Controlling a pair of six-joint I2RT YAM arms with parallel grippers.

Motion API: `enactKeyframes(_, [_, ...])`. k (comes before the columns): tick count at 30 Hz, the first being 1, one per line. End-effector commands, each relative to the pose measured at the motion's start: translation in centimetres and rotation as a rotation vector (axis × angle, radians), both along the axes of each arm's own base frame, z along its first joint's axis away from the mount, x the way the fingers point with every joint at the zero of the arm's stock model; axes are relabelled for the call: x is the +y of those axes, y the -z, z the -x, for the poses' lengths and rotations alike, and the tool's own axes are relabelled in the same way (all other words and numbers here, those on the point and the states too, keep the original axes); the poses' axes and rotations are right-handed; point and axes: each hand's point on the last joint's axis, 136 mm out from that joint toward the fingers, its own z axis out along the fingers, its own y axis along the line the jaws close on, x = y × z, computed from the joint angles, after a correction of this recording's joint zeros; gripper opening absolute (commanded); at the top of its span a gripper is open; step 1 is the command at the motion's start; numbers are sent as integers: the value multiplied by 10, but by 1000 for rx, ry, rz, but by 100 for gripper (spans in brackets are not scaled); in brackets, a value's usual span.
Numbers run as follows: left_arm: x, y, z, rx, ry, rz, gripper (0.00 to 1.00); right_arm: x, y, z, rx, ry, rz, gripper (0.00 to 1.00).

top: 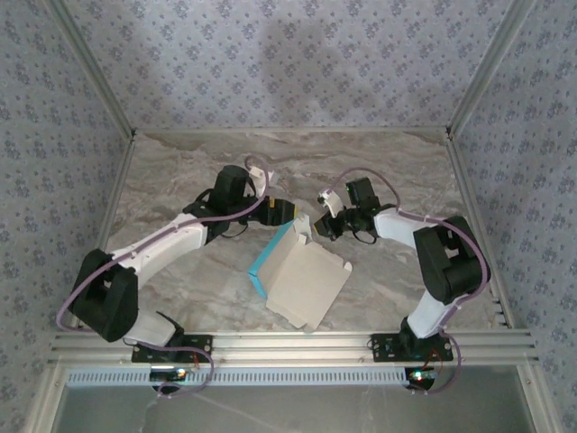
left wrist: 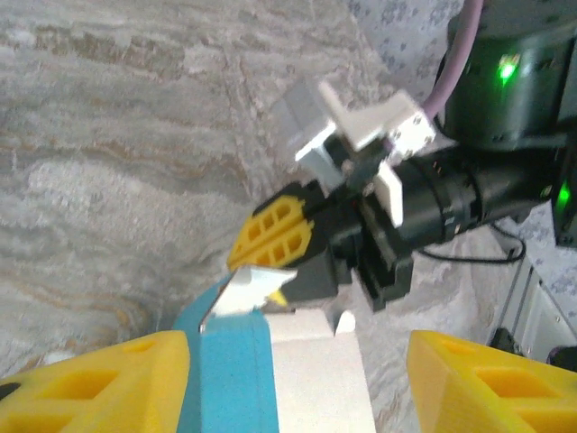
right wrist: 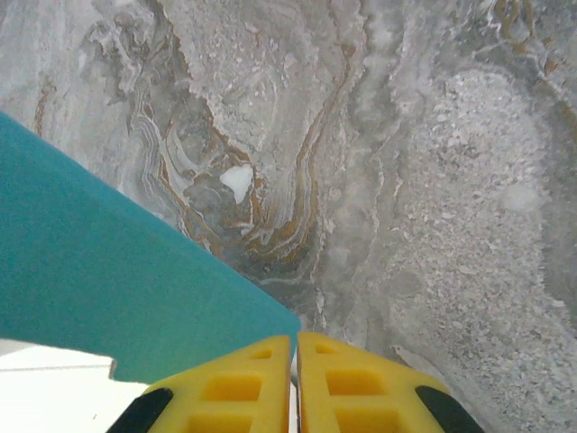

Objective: Fold the paper box

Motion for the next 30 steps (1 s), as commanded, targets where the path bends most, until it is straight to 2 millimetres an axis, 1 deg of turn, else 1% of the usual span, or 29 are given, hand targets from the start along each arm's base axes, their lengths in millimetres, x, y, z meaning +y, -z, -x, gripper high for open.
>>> enactKeyframes(1, [13,22,19,53,30,-99,65,-1,-11,-4,-38,20,-17,13])
enactKeyframes(7, [13,49,39,98,85,-183,63,-1,-13,-4,-44,22,-26,12])
enactKeyframes(12, [7,64,50,121,127,-222,61,-1,-13,-5,-44,30,-24,12])
enactKeyframes(16, [8,74,49,120,128,-254,58,2,-13,-4,-45,22,-24,12])
enactKeyframes(19, [7,80,49,112,139,-280,54,7,-12,1,-52,-5,-12,12])
enactKeyframes(21, [7,83,50,107,148,-304,51,11,-12,7,-59,-30,-8,12])
enactKeyframes(26, [6,84,49,75,171,-358,46,19,-14,23,-96,-83,-16,13])
enactKeyframes(30, [7,87,48,63,191,-400,42,29,-18,34,-137,-144,-30,15])
